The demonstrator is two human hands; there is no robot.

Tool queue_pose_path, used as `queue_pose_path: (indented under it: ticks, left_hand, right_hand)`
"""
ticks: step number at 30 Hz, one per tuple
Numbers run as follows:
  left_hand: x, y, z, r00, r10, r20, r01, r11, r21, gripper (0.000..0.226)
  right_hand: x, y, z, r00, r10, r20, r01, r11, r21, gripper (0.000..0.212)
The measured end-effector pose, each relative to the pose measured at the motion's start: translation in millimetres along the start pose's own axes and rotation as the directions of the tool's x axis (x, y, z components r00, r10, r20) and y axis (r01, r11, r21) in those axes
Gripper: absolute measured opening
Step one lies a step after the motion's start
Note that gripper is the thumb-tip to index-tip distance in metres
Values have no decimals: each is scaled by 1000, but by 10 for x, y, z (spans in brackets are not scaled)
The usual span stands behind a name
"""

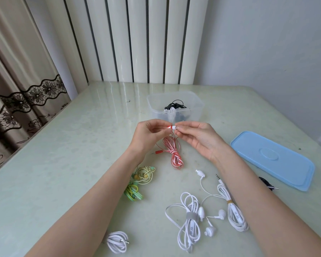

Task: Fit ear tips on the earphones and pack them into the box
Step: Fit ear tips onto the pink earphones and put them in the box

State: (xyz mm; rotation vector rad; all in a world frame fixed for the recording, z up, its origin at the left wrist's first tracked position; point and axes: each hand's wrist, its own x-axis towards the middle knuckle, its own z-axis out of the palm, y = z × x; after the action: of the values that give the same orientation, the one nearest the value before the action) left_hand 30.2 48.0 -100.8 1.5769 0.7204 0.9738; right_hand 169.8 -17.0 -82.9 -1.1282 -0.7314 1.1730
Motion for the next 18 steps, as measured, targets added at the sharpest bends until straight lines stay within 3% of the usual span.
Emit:
queue_pose_path:
  ticks: [3,5,18]
  left_hand:
    - [14,14,15,1000,-20,15,20,1000,-9,16]
    - [25,18,8,1000,-16,15,17,1000,-13,17]
    - [-15,58,4,993,105,57,-109,992,65,15]
  right_hand:
    - [-3,-67,-13,998,-67,-14,62,973,-223,14]
    - [6,-90,8,997,-73,-13,67,959,-274,8]
    - [-52,-133,18,1000,29,-6,-29,998,-63,12]
